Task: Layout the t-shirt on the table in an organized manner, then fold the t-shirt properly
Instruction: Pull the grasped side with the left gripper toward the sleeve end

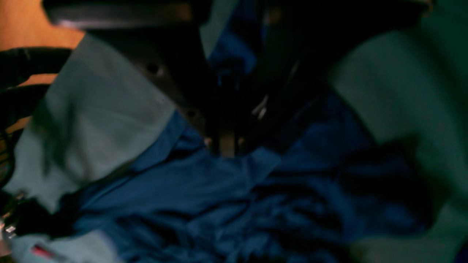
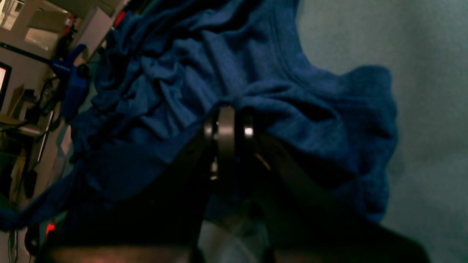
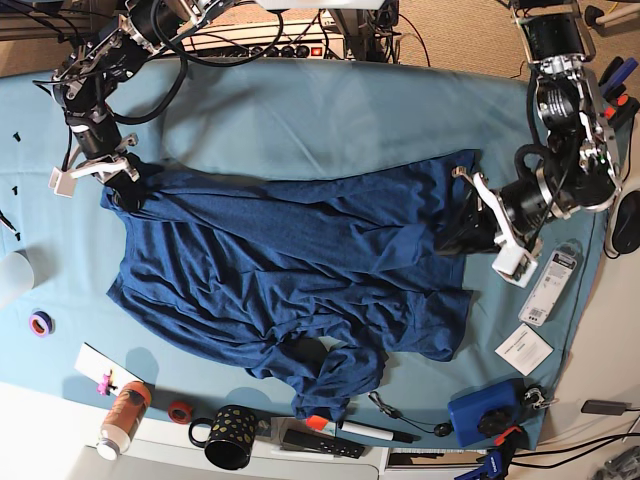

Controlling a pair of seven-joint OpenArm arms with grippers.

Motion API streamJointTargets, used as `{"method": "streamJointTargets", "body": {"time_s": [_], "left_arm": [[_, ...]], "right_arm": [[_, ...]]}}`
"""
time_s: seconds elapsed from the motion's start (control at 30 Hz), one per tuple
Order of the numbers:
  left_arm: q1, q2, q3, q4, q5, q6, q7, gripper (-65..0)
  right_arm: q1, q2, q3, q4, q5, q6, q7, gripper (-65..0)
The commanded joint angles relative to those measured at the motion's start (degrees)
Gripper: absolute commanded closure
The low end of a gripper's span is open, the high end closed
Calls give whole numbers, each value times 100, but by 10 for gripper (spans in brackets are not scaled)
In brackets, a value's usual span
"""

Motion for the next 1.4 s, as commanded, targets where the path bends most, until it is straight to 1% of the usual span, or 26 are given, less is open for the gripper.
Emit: {"method": "streamJointTargets", "body": {"time_s": [0.0, 0.1, 0.23, 0.33, 0.37, 0.43, 0.5, 0.57, 0.67, 0.77, 0.87, 0.93, 1.1, 1.23, 1.33, 1.37], "left_arm": [[-13, -52, -15, 87, -61, -13, -160, 0], [192, -52, -15, 87, 299, 70, -219, 0], [417, -52, -15, 87, 1121, 437, -691, 0], [428, -81, -15, 87, 1502, 678, -811, 0], [426, -122, -17, 87, 1534, 717, -885, 0], [428, -227, -61, 90, 1423, 942, -1097, 0], [407, -232, -238, 98, 1080, 997, -1224, 0], [365, -223, -461, 101, 658, 979, -1200, 0], [367, -223, -798, 103, 168, 732, -1054, 0], [369, -223, -953, 101, -195, 708, -787, 0], [420, -170, -951, 101, -212, 693, -693, 0], [514, -96, -951, 101, -234, 533, -634, 0], [787, 129, -876, 101, -297, 509, -531, 0], [824, 142, -614, 101, -260, 407, -516, 0], [826, 142, -483, 101, -223, 407, -516, 0], [826, 142, -452, 101, -175, 407, -518, -2]], "right_arm": [[63, 83, 4, 96, 144, 71, 151, 0], [66, 81, 7, 96, 144, 70, 201, 0], [66, 83, 7, 96, 138, 70, 221, 0], [66, 85, 7, 96, 96, 68, 306, 0], [66, 92, 7, 96, 63, 63, 332, 0], [68, 131, 4, 96, -4, 44, 350, 0], [66, 192, 7, 96, -11, 0, 348, 0], [68, 245, 4, 96, -109, -83, 382, 0], [68, 264, 7, 96, -332, -352, 590, 0], [70, 251, 4, 96, -391, -442, 634, 0], [70, 238, 0, 96, -389, -442, 634, 0], [68, 219, -2, 96, -387, -444, 614, 0], [68, 184, -7, 96, -396, -444, 588, 0], [68, 155, -7, 96, -396, -444, 540, 0], [70, 157, -7, 96, -442, -442, 428, 0], [68, 157, -7, 96, -476, -442, 426, -55]]}}
